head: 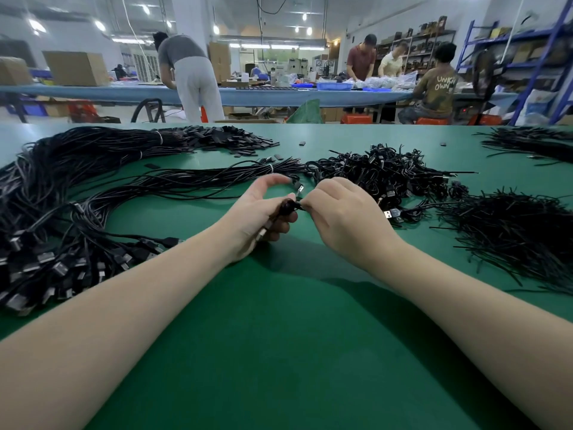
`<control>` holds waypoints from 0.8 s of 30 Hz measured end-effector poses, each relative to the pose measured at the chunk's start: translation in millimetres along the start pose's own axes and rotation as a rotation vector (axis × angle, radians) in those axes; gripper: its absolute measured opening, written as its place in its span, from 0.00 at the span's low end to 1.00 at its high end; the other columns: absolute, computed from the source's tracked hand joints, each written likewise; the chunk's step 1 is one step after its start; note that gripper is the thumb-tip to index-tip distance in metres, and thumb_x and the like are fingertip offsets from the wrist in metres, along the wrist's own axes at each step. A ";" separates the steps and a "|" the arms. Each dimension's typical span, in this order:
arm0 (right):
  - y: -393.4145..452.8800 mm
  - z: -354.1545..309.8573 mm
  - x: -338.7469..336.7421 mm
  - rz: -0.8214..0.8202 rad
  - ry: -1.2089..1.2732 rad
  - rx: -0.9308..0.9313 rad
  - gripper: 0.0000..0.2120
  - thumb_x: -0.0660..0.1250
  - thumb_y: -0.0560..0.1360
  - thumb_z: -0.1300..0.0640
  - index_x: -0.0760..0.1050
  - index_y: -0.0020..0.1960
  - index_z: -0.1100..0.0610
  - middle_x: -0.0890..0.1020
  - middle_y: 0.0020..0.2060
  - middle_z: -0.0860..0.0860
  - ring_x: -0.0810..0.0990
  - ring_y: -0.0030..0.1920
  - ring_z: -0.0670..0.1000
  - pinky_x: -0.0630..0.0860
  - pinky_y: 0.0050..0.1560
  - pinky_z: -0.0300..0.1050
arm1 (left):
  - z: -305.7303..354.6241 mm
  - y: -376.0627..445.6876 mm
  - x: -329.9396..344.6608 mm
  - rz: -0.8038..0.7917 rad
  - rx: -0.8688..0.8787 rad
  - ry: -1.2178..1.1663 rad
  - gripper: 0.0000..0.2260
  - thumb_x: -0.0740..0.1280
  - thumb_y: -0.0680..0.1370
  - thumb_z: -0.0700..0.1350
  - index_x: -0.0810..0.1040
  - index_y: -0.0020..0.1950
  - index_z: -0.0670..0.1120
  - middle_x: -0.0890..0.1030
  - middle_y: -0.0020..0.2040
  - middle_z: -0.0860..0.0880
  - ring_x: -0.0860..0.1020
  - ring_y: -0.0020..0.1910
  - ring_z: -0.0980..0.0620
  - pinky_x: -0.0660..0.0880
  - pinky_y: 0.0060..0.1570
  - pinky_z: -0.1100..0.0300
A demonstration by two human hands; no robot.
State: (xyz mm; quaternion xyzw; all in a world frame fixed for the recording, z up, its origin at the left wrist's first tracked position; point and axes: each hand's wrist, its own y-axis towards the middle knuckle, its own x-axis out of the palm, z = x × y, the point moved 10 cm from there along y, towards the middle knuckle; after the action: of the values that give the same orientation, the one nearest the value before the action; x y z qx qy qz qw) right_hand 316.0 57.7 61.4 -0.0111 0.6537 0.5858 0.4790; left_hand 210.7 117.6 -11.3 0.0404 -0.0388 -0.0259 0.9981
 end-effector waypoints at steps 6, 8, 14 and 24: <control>-6.6 9.6 -6.4 0.073 0.078 0.087 0.02 0.69 0.72 0.69 0.79 0.41 0.66 0.80 0.36 0.59 0.78 0.38 0.60 0.77 0.40 0.50 | -0.7 -3.8 12.9 -0.145 0.002 0.093 0.16 0.57 0.78 0.38 0.81 0.52 0.53 0.84 0.39 0.50 0.81 0.34 0.55 0.69 0.29 0.66; -9.7 19.3 -4.0 0.069 0.134 0.165 0.02 0.69 0.73 0.67 0.79 0.43 0.65 0.80 0.37 0.57 0.79 0.41 0.60 0.75 0.43 0.49 | 0.0 -5.0 15.1 -0.151 0.037 0.160 0.20 0.57 0.76 0.33 0.80 0.55 0.53 0.85 0.41 0.53 0.82 0.39 0.57 0.69 0.31 0.67; -10.0 26.4 2.2 0.078 0.236 0.255 0.02 0.69 0.74 0.66 0.80 0.45 0.65 0.82 0.40 0.56 0.79 0.43 0.58 0.74 0.45 0.46 | 11.2 -7.1 2.3 -0.008 0.225 0.236 0.16 0.72 0.72 0.34 0.83 0.51 0.54 0.76 0.41 0.47 0.72 0.35 0.54 0.68 0.37 0.70; -5.2 35.1 -3.4 0.091 0.270 0.280 0.03 0.68 0.73 0.67 0.81 0.45 0.64 0.82 0.40 0.56 0.80 0.43 0.58 0.74 0.44 0.46 | 21.9 -9.8 7.1 0.065 0.330 0.501 0.03 0.69 0.77 0.46 0.83 0.46 0.51 0.80 0.49 0.52 0.75 0.51 0.58 0.68 0.55 0.64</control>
State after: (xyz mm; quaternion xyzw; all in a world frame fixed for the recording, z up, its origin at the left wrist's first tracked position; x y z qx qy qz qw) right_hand 342.3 81.4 64.8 0.0069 0.7870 0.5033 0.3567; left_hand 215.6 105.7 10.2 0.2061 0.2035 0.0234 0.9569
